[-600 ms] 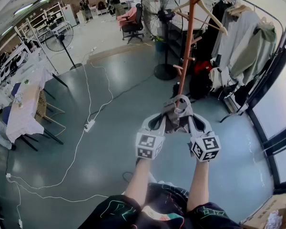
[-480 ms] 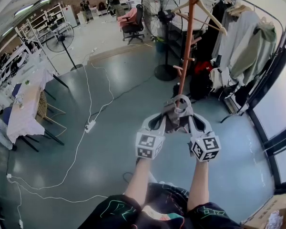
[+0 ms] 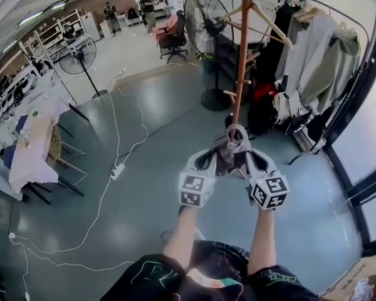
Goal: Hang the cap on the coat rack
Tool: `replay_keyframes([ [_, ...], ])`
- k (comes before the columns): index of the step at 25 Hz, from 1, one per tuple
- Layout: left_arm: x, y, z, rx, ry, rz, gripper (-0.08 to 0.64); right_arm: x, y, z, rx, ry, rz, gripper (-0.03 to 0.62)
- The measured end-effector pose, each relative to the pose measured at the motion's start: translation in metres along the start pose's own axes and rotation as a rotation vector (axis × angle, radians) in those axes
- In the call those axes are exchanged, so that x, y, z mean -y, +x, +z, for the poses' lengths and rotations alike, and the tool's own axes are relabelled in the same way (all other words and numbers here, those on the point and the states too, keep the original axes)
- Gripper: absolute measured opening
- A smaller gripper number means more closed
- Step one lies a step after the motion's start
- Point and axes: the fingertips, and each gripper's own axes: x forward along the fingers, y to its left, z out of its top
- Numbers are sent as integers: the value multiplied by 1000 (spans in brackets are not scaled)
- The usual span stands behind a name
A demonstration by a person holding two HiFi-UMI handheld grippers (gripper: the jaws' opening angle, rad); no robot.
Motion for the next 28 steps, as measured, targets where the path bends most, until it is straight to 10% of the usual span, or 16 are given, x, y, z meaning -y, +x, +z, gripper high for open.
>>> replay_keyframes([
  [28,-90,114,-72,-157,-152,-42,29,51,129,-73,-195,110,-42,26],
])
